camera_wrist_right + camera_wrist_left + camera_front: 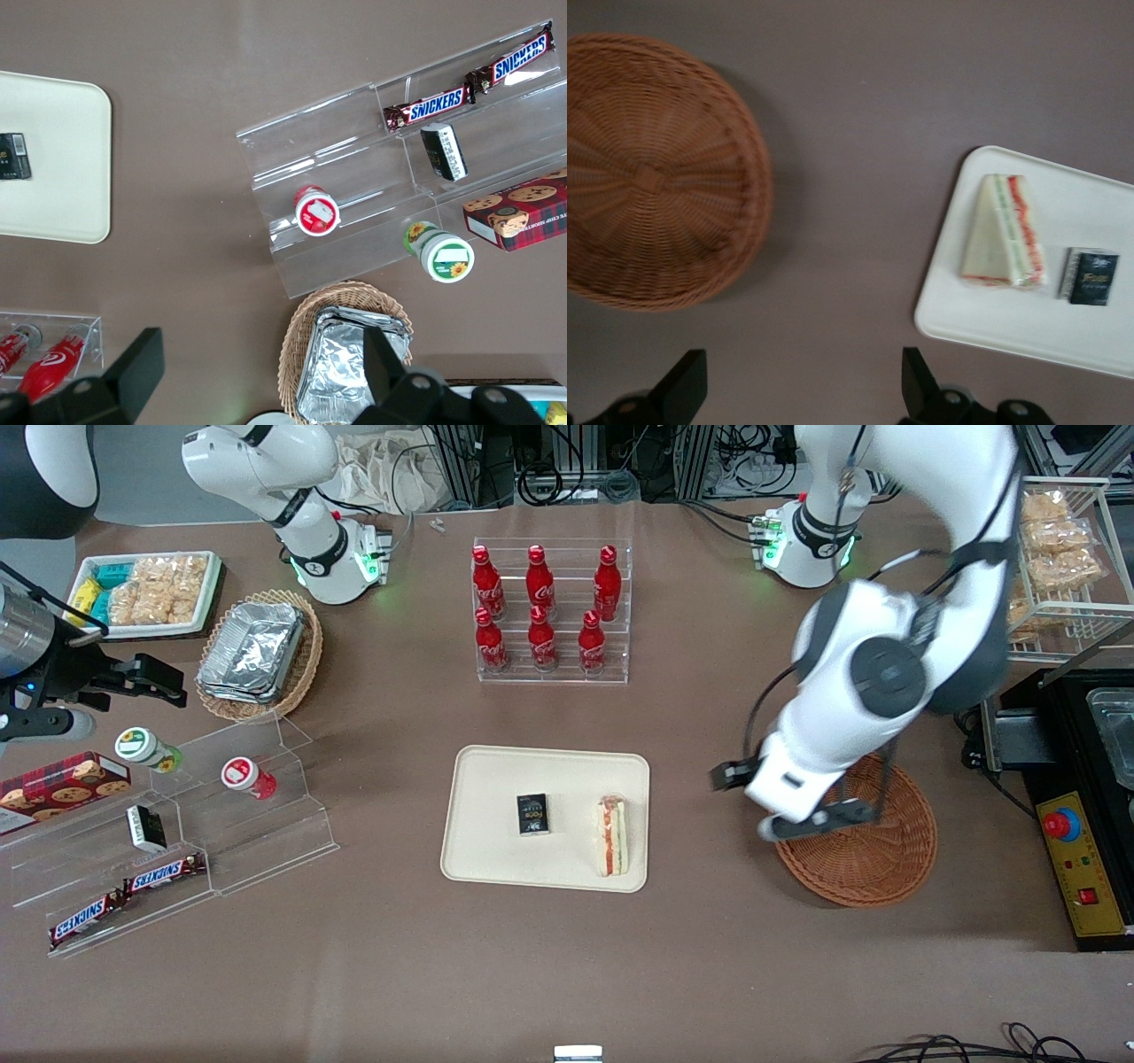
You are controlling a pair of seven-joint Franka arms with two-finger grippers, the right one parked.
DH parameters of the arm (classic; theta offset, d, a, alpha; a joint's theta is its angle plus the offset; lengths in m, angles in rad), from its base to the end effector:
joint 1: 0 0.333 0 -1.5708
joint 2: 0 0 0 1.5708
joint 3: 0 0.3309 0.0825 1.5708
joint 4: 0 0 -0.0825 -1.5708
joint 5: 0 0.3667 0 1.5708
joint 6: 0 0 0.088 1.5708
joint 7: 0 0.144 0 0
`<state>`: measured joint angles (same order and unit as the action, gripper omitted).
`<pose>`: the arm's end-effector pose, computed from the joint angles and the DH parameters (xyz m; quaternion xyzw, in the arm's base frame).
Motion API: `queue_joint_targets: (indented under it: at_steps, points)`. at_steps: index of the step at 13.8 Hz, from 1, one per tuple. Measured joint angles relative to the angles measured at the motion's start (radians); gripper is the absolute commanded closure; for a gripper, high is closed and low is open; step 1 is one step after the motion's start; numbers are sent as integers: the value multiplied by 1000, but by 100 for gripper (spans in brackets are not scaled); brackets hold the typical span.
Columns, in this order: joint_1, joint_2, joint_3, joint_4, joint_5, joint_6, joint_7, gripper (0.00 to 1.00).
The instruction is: Place sandwich from basket to tray
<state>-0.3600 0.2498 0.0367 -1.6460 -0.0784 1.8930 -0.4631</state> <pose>0.5877 -0.2078 0.4504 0.9961 0.0817 -0.0137 0.0296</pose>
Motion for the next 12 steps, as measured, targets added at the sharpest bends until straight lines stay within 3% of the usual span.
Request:
queue_joint_targets:
  at_steps: [3,6,9,12]
  points:
    - [119,-136,3,-149,1,-6,246,0]
    - [200,-167,5,-178,35,-10,427,0]
    - [212,-158,6,-99,91,-103,492,0]
    - [244,-82,12,116,93,-283,579,0]
